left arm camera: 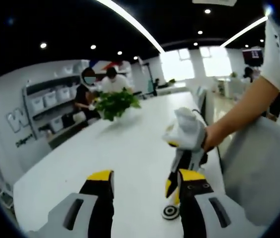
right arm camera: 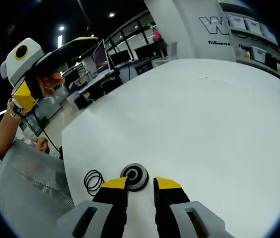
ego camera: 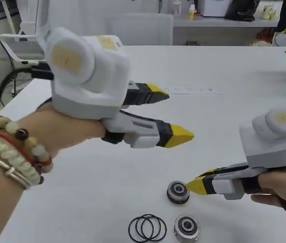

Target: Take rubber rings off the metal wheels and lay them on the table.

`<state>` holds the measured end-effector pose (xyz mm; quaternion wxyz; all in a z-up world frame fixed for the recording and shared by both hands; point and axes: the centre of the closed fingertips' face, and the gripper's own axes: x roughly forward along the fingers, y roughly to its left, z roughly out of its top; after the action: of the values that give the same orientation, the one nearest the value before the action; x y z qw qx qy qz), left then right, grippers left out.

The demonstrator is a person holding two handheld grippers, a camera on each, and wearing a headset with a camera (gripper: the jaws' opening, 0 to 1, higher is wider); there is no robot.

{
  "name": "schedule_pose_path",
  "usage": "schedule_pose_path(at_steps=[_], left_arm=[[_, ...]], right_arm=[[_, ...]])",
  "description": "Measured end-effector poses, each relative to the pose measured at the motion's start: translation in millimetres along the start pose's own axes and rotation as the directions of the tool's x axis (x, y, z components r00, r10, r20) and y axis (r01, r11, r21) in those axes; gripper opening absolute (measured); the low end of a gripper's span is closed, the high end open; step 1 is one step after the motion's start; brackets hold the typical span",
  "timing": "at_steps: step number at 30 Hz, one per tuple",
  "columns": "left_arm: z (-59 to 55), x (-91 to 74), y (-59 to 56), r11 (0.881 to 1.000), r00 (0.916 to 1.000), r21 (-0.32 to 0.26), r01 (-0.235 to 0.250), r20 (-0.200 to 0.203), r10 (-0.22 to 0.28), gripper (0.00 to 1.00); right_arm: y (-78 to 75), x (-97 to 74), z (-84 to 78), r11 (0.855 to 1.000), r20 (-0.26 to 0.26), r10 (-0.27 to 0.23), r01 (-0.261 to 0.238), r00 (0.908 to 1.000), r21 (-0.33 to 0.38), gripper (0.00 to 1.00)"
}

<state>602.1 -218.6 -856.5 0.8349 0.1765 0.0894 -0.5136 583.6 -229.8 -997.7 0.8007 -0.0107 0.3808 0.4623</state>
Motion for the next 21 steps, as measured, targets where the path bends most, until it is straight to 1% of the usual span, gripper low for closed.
schedule_pose_path(at_steps=[2,4,5,6,7,8,9,10,12,13,14,15,16,17,19,21], left_arm=[[-8.3,8.0,-5.2,1.000,1.0000,-0.007,0.009,-0.003,-0.009,0.50],[-23.1,16.4,-11.9,1.000,0.9998,-0.017,0.016,-0.008,-0.017,0.47],[-29.3,18.4,-13.7,1.000,0.9998,-0.023,0.016,-0.014,-0.017,0.45],[-39.1,20.9,-14.6,0.999,0.9996,-0.038,0.012,-0.024,-0.013,0.43],[-46.0,22.3,-15.4,0.999,0.9993,-0.050,0.014,-0.033,-0.016,0.41],[-53.2,23.4,-17.8,0.996,0.9987,-0.081,0.021,-0.045,-0.024,0.40],[-58.8,24.9,-22.6,0.990,0.9979,-0.133,0.041,-0.044,-0.048,0.40],[-61.5,25.9,-24.2,0.988,0.9973,-0.142,0.052,-0.043,-0.059,0.39],[-69.8,28.0,-23.0,0.990,0.9970,-0.133,0.043,-0.057,-0.051,0.36],[-75.7,29.3,-22.2,0.991,0.9965,-0.132,0.033,-0.072,-0.042,0.34],[-77.9,29.8,-21.9,0.990,0.9961,-0.135,0.028,-0.079,-0.039,0.33],[-83.7,31.0,-23.5,0.990,0.9944,-0.136,0.027,-0.098,-0.041,0.32],[-87.3,32.4,-25.0,0.990,0.9934,-0.138,0.027,-0.106,-0.042,0.30],[-92.5,33.8,-30.1,0.990,0.9910,-0.132,0.045,-0.119,-0.061,0.29],[-101.7,36.1,-36.3,0.989,0.9858,-0.131,0.061,-0.147,-0.080,0.26],[-107.7,37.7,-39.5,0.990,0.9818,-0.125,0.070,-0.167,-0.091,0.24]], right_arm=[[-0.2,0.3,-2.2,1.000,-0.008,0.001,-0.001,1.0000,-0.012,0.17],[-0.8,1.2,-3.9,1.000,-0.015,0.002,-0.002,0.9999,-0.020,0.18],[-0.8,1.9,-5.6,1.000,-0.024,0.002,-0.003,0.9997,-0.028,0.18],[-0.9,2.4,-6.4,1.000,-0.027,0.003,-0.004,0.9996,-0.031,0.18],[0.1,3.3,-8.1,0.999,-0.034,0.009,-0.010,0.9994,-0.035,0.19],[1.3,4.0,-9.6,0.999,-0.041,0.014,-0.015,0.9991,-0.037,0.19],[2.1,4.7,-10.6,0.999,-0.045,0.016,-0.018,0.9988,-0.040,0.20],[2.4,6.0,-12.1,0.998,-0.051,0.017,-0.019,0.9985,-0.051,0.20],[3.6,7.5,-14.7,0.997,-0.062,0.016,-0.020,0.9979,-0.073,0.21],[4.0,8.0,-15.7,0.996,-0.067,0.016,-0.021,0.9977,-0.081,0.21],[4.0,9.0,-16.6,0.995,-0.068,0.015,-0.022,0.9975,-0.095,0.21],[4.3,9.5,-17.0,0.994,-0.069,0.016,-0.023,0.9975,-0.103,0.22],[4.5,10.0,-17.7,0.994,-0.070,0.017,-0.025,0.9974,-0.107,0.22],[4.2,10.5,-17.7,0.993,-0.068,0.015,-0.023,0.9976,-0.117,0.22],[3.5,11.5,-17.7,0.990,-0.067,0.010,-0.019,0.9977,-0.142,0.21],[2.9,12.1,-17.0,0.985,-0.062,0.001,-0.011,0.9981,-0.171,0.21]])
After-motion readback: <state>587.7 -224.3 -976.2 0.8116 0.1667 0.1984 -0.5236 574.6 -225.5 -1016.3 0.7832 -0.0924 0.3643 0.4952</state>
